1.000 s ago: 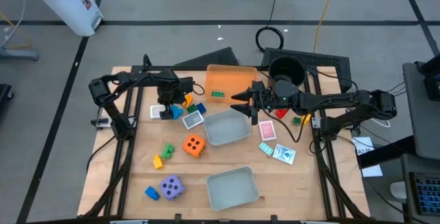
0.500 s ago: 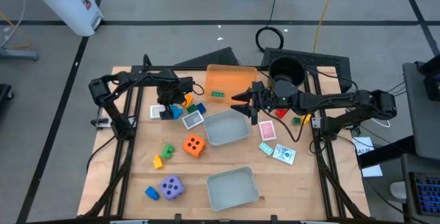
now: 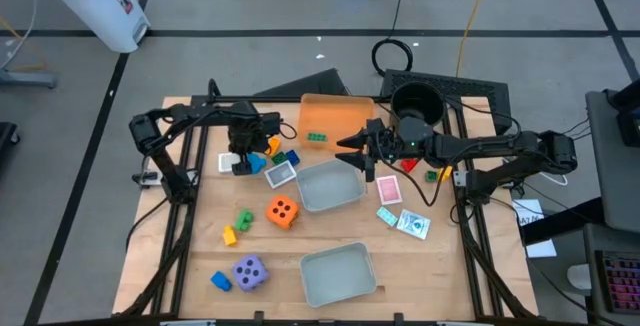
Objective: Pick & Place Toys
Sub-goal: Put the brown deck of cards into the top gray bin
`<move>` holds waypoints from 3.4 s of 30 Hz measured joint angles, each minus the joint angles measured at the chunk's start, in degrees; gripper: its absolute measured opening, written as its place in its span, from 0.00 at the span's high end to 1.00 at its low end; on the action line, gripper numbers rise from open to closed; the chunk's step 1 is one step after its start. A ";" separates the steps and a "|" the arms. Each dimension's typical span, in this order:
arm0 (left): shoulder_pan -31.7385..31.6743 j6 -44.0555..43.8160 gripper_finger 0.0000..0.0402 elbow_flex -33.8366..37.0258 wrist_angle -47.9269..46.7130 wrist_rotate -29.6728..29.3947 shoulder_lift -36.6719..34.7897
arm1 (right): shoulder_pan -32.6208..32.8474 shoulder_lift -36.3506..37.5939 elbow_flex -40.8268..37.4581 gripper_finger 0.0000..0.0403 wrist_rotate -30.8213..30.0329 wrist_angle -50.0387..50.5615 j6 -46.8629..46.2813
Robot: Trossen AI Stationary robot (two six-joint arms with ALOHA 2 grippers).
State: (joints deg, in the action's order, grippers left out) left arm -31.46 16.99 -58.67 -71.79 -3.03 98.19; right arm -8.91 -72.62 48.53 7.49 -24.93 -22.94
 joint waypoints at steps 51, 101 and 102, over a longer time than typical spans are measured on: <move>-0.25 2.55 0.00 4.18 4.08 -1.37 -0.07 | 0.02 0.00 0.00 0.48 0.02 0.07 1.14; -0.22 -5.72 0.18 8.59 7.23 -2.40 -0.07 | 0.00 0.00 0.00 0.48 -0.24 -0.07 1.27; -0.25 -5.74 0.19 8.43 6.29 -2.49 -0.04 | 0.00 0.00 0.00 0.48 -0.24 -0.07 1.39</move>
State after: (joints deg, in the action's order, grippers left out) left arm -31.71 11.25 -50.24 -65.50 -5.52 98.15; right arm -8.91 -72.62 48.53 7.25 -24.99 -21.55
